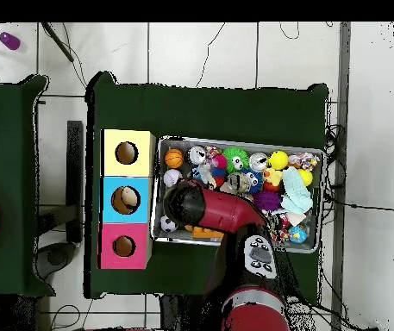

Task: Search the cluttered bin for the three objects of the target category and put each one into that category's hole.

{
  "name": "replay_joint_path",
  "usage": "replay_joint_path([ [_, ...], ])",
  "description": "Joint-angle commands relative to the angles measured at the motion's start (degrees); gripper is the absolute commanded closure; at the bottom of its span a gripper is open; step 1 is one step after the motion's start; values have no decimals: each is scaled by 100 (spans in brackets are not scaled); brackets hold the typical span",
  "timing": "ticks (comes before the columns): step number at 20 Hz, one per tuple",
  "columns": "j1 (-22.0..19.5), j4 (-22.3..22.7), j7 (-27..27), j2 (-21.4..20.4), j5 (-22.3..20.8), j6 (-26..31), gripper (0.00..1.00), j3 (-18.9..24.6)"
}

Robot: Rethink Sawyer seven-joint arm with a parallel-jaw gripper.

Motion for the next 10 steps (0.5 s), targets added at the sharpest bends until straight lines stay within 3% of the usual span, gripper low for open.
replay_joint_path([
  [1,-170,-296,476,128,-280,-391,0,608],
  [10,-323,-196,349,60,-462,-460,0,816],
])
